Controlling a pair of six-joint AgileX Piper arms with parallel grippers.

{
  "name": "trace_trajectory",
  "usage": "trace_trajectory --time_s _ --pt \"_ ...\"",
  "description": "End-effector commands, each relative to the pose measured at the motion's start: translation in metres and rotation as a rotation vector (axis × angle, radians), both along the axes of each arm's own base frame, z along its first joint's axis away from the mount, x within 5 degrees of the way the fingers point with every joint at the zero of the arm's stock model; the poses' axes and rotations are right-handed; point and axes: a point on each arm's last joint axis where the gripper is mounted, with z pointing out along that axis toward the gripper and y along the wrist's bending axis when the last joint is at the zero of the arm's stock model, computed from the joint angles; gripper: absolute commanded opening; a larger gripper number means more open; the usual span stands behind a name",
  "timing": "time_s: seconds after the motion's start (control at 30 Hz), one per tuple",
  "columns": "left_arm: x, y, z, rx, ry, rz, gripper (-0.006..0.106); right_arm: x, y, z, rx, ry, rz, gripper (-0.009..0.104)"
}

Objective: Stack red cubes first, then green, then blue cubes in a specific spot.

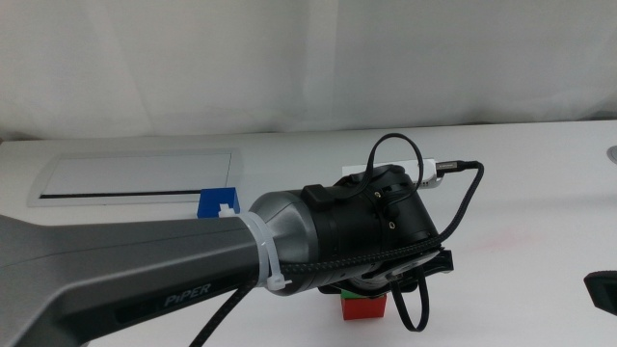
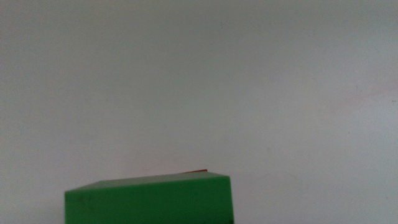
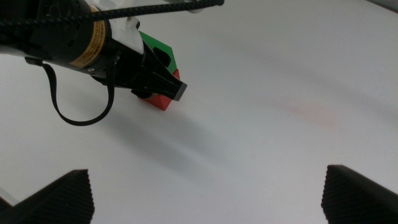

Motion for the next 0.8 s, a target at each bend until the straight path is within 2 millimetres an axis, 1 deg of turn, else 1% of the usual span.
trace_trajectory --time_s 0.0,0.4,0.43,0.53,0.57,0.6,0.63,0.67,0.7,0.77 --pt "0.002 0.0009 -0.0012 0.007 0.002 0.024 -0.003 -0.0004 -0.001 0.0001 -0.003 -0.008 0.002 0.102" --pt "0.0009 -0.0043 -0.0076 -0.034 0.03 0.029 -0.003 -0.0005 -0.0011 -0.0001 -0.005 -0.007 0.002 0.102" --pt "0.0009 -0.0045 -0.0085 -0.033 0.033 0.03 -0.002 -0.0005 -0.0011 -0.0001 -0.005 -0.007 0.002 0.102" --pt "0.0009 -0.0046 -0.0085 -0.035 0.032 0.03 0.014 -0.0005 -0.0011 -0.0001 -0.005 -0.007 0.002 0.102" --pt "0.0011 -0.0052 -0.0084 -0.04 0.03 0.027 0.039 -0.0004 -0.001 0.0001 -0.003 -0.008 0.002 0.102" --pt "0.0009 -0.0052 -0.0084 -0.042 0.032 0.029 0.05 -0.0004 -0.001 0.0001 -0.003 -0.008 0.002 0.102" --pt "0.0009 -0.0053 -0.0085 -0.042 0.033 0.029 0.071 -0.0004 -0.001 0.0001 -0.003 -0.008 0.002 0.102" --pt "0.0009 -0.0053 -0.0085 -0.042 0.033 0.029 0.084 -0.0004 -0.001 0.0001 -0.003 -0.008 0.002 0.102" --pt "0.0009 -0.0053 -0.0085 -0.042 0.033 0.029 0.093 -0.0004 -0.001 0.0001 -0.003 -0.008 0.002 0.102" --pt "0.0008 -0.0053 -0.0085 -0.044 0.034 0.034 0.093 -0.0004 -0.001 0.0001 -0.003 -0.008 0.002 0.102"
